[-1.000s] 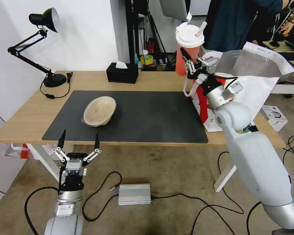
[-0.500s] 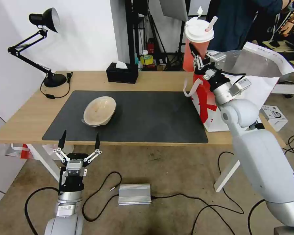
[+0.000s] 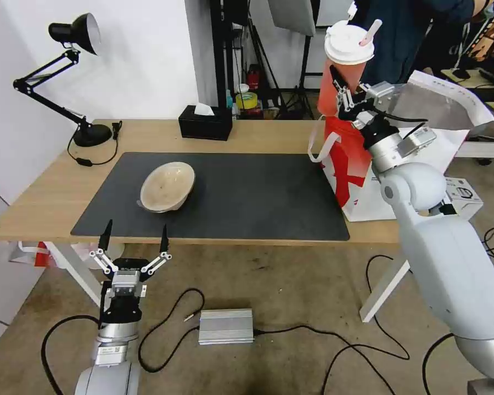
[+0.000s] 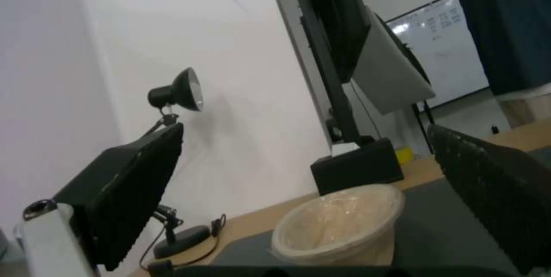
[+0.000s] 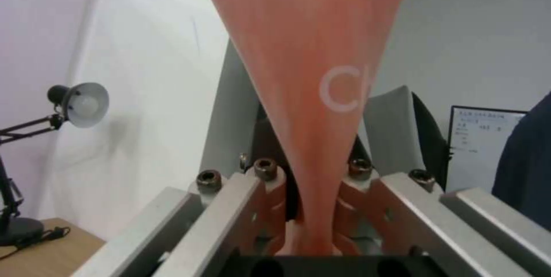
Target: Pick up the trash from the table and place it into the takeout bag.
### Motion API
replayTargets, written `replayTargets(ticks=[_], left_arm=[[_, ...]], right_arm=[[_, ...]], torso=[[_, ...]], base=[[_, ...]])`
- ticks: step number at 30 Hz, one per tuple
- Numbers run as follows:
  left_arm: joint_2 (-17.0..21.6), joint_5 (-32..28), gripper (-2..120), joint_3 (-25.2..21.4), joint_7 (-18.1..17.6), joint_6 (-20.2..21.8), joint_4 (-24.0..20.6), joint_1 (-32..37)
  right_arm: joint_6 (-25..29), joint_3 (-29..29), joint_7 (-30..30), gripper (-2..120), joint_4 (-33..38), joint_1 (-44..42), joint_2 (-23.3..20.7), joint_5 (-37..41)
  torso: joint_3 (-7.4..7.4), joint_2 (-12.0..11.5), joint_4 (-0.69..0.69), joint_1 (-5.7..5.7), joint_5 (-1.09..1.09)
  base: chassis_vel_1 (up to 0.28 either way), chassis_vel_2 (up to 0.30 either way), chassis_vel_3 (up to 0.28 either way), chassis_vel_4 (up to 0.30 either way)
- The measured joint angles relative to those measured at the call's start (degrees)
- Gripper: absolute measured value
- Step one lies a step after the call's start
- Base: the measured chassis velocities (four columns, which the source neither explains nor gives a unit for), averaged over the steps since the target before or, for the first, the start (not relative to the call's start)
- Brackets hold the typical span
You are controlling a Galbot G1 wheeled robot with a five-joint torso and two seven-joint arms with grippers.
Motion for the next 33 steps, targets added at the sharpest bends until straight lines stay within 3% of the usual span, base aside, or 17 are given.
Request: replayTargets(ticks=[33], left_arm=[[0.0, -0.25, 100, -0.22, -0.17, -0.14, -0.16, 0.21]], right_arm=[[-5.31, 1.67, 7.54, 5, -0.61, 0.49, -1.02, -4.26]], torso=[[0.0, 0.0, 0.0, 0.02, 0.0]], base=[[0.0, 0.0, 0.0, 0.0]])
